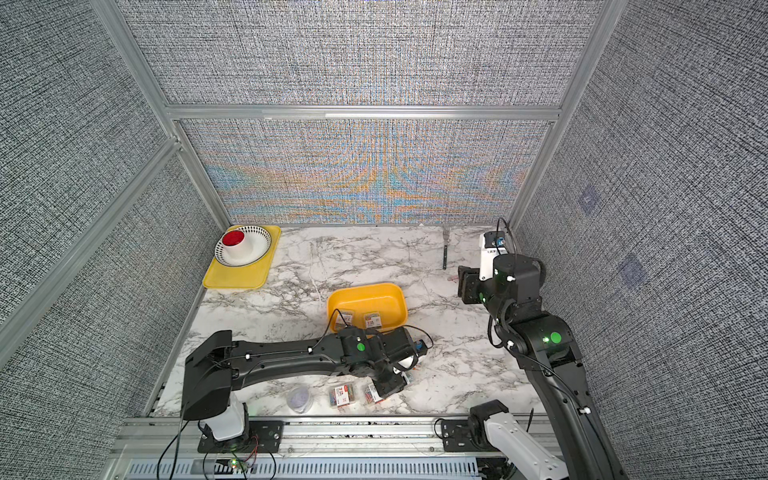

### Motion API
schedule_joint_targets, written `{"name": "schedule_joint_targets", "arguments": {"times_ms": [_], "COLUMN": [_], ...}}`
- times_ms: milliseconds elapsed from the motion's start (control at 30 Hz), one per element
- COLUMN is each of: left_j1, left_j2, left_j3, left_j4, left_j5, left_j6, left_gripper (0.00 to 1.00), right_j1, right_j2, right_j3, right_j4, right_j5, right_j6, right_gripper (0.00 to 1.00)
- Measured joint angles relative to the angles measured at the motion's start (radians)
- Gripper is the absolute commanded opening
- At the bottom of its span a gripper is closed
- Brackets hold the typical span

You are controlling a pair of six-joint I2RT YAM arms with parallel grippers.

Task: Take the paper clips out of the storage box
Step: Place the boxed paper clips at the center of the board.

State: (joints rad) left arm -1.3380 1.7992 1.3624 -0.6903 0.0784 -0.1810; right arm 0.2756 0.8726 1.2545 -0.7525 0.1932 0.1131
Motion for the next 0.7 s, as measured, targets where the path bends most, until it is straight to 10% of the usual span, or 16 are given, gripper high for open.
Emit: {"name": "schedule_joint_targets", "arguments": {"times_ms": [700], "left_j1": [-0.041], "left_j2": [0.261], "left_j3": [0.195], "left_j4": [-0.061], "left_j5": [-0.061], "left_j6": [0.148], "left_gripper": [0.51], "right_j1": [-0.001], "right_j2": [0.0], "right_j3": [-0.027], "right_j4": [0.0], "right_j5": [-0.002], "right_j6": [-0.015], "right_gripper": [0.66]}}
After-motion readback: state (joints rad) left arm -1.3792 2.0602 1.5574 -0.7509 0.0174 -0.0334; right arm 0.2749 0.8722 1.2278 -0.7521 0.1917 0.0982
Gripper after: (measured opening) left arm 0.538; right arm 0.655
